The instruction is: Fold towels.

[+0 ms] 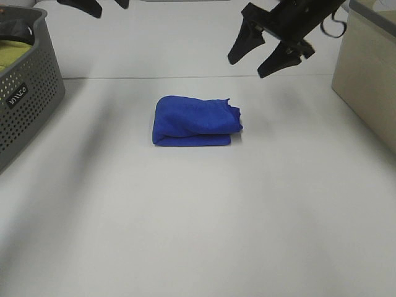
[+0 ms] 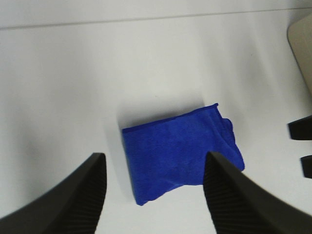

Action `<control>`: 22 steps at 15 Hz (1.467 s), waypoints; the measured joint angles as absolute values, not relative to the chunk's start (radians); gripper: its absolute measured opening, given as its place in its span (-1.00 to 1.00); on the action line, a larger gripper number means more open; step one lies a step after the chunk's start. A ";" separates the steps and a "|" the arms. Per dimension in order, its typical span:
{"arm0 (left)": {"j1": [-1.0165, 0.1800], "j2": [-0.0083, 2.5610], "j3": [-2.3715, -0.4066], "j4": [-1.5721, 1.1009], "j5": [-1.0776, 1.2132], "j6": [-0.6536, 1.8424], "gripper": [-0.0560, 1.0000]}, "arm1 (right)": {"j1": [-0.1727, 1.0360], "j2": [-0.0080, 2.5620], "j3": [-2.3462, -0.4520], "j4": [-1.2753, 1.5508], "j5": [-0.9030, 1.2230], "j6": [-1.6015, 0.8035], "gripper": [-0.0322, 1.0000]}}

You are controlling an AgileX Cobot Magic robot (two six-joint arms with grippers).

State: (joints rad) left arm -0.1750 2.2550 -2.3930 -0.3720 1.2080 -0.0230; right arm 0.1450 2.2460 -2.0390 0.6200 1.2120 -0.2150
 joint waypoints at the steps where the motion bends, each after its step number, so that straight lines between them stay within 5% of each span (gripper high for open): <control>1: -0.175 2.212 -2.394 -0.323 1.209 -0.029 0.18 | 0.145 2.197 -2.039 0.543 1.213 -0.180 0.54; 5: -0.175 2.032 -2.360 -0.190 1.211 -0.031 0.18 | 0.144 1.995 -2.008 0.409 1.213 -0.113 0.54; 10: -0.175 1.706 -2.024 -0.087 1.211 -0.031 0.18 | 0.144 1.656 -1.712 0.295 1.213 -0.113 0.54; 17: -0.175 0.947 -1.114 -0.070 1.216 -0.033 0.18 | 0.144 1.150 -1.057 0.180 1.214 -0.113 0.54; 22: -0.175 0.440 -0.727 -0.072 1.219 -0.022 0.18 | 0.144 0.834 -0.664 0.174 1.216 -0.112 0.54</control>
State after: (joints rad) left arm -0.1750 0.4400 -0.7270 -0.0720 1.2190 -0.0220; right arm 0.1440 0.8340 -0.6640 0.1740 1.2160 -0.1120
